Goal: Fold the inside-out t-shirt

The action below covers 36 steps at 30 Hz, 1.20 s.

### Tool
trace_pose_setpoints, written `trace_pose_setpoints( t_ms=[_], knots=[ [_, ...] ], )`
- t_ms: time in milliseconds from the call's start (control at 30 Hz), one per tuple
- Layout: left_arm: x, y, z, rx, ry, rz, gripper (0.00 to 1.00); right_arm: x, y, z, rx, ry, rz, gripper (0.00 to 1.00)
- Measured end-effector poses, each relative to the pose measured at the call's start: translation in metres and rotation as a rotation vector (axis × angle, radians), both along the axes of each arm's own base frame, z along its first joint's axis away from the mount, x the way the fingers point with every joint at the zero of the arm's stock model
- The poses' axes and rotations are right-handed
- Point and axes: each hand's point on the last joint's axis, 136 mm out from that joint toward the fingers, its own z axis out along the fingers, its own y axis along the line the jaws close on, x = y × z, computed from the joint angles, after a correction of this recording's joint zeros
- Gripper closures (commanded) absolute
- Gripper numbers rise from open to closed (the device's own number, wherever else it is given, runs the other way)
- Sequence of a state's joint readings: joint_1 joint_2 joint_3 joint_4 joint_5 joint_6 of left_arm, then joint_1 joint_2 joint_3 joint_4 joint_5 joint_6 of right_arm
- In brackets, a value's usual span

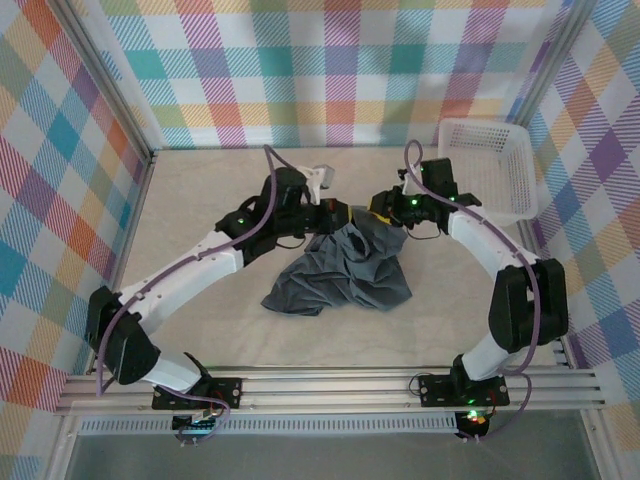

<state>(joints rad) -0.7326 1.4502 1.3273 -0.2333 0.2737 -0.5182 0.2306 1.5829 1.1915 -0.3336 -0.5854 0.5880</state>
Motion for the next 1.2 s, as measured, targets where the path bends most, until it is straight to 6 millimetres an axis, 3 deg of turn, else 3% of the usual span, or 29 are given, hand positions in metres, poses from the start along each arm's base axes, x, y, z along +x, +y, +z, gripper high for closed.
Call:
trace_pose_setpoints(
  t_ms=[133,267,400,467,600,700,767,833,900,967,1067,1200],
  knots=[
    [-0.003,0.01,0.016,-0.037,-0.009,0.004,1.0,-0.015,-0.015,0.019,-0.057,-0.142,0.011,0.54],
    [-0.005,0.009,0.012,-0.038,0.01,-0.013,1.0,-0.065,-0.021,0.052,-0.078,-0.406,0.041,0.48],
    [-0.008,0.009,0.006,-0.024,0.032,-0.019,1.0,-0.113,0.009,0.053,-0.102,-0.65,0.184,0.49],
    [-0.008,0.009,0.006,-0.024,0.033,-0.02,1.0,-0.123,0.028,0.044,-0.119,-0.707,0.246,0.51],
    [-0.007,0.009,0.004,-0.021,0.038,-0.019,1.0,-0.104,0.041,0.009,-0.218,-0.681,0.238,0.44],
    [-0.004,0.009,0.0,-0.019,0.048,-0.012,1.0,-0.086,0.037,-0.025,-0.317,-0.628,0.214,0.48],
    [-0.004,0.009,-0.001,-0.019,0.054,-0.009,1.0,-0.079,0.036,-0.041,-0.36,-0.611,0.213,0.6],
    [-0.001,0.011,-0.001,-0.022,0.059,0.003,1.0,-0.074,0.036,-0.05,-0.394,-0.6,0.222,0.81],
    [0.004,0.017,-0.003,-0.017,0.069,0.027,1.0,-0.068,0.035,-0.048,-0.417,-0.605,0.216,0.94],
    [0.013,0.028,-0.006,-0.006,0.078,0.066,1.0,-0.066,0.034,-0.04,-0.423,-0.628,0.208,0.99],
    [0.03,0.049,-0.008,0.0,0.08,0.131,1.0,-0.075,0.03,-0.02,-0.412,-0.675,0.214,1.0],
    [0.048,0.076,-0.014,0.053,0.058,0.184,1.0,-0.096,0.024,0.024,-0.324,-0.748,0.217,1.0]
  ],
)
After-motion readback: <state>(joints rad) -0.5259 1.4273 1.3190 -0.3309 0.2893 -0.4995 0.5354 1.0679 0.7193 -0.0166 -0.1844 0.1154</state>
